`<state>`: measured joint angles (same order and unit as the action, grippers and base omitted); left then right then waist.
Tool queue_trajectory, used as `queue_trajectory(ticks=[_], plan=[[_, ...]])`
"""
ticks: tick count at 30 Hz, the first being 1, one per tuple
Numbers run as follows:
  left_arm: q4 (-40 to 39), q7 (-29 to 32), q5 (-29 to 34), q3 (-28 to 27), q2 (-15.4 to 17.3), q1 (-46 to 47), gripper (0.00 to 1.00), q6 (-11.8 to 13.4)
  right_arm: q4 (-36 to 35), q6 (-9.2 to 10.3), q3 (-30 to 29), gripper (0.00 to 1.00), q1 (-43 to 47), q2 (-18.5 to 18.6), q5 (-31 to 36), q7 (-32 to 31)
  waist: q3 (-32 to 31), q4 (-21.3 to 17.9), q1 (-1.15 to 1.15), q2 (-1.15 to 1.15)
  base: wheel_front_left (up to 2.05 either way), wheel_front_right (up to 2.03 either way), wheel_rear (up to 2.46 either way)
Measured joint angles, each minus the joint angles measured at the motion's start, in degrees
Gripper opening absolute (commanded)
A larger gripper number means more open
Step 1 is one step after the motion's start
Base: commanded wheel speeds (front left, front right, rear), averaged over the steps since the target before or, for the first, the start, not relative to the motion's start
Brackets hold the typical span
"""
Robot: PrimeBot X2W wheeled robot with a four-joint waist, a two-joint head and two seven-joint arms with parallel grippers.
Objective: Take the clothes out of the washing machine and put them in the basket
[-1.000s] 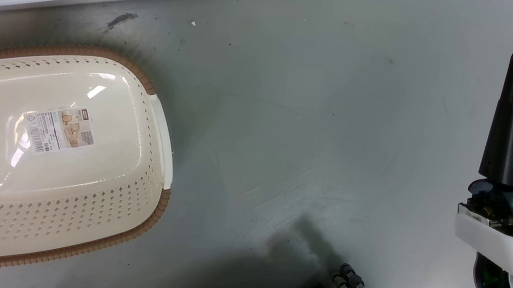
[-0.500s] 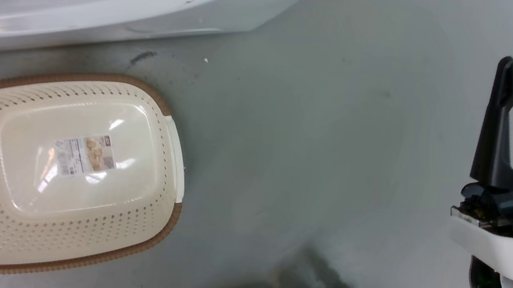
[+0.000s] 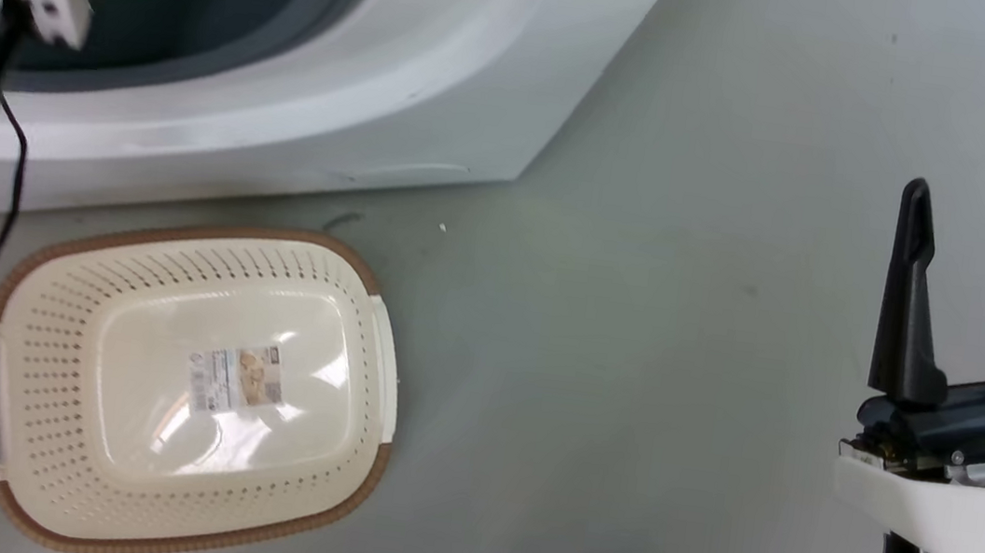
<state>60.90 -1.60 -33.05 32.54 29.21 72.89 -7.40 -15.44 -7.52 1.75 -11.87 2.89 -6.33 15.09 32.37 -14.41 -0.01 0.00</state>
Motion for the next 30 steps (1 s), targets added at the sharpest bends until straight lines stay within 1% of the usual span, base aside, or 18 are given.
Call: queue_trajectory(ticks=[8,12,17,25,30], plan=[[-4.9,-9.4,-3.6,3.9,-0.8,-12.1,0.0,0.0,1.1,0.0,-1.0,1.0,3.7,0.0,1.5,0.0,-7.3,2.3,-0.01,0.0,0.0,0.0,0.0],[-7.7,-11.6,-3.9,5.7,-1.2,-17.2,0.0,0.0,1.8,0.01,-1.2,1.0,5.9,0.0,2.5,0.0,-11.0,3.8,-0.01,0.0,0.0,0.0,0.0],[-12.1,-12.8,-3.9,6.3,-1.9,-24.7,0.0,0.2,2.6,0.01,-1.3,1.0,8.8,0.0,3.3,0.0,-15.8,5.6,-0.01,0.0,0.0,0.0,0.0],[-23.1,-13.3,-5.4,5.4,-2.3,-38.1,0.0,3.1,3.2,0.01,-1.7,1.0,13.0,0.0,4.0,0.0,-23.0,8.8,-0.01,0.0,0.0,0.0,0.0],[-27.1,-13.3,-6.9,5.5,-1.5,-45.0,0.0,5.1,3.2,0.0,-1.4,1.0,13.8,0.0,4.3,0.0,-25.2,10.8,-0.01,0.0,0.0,0.0,0.0]])
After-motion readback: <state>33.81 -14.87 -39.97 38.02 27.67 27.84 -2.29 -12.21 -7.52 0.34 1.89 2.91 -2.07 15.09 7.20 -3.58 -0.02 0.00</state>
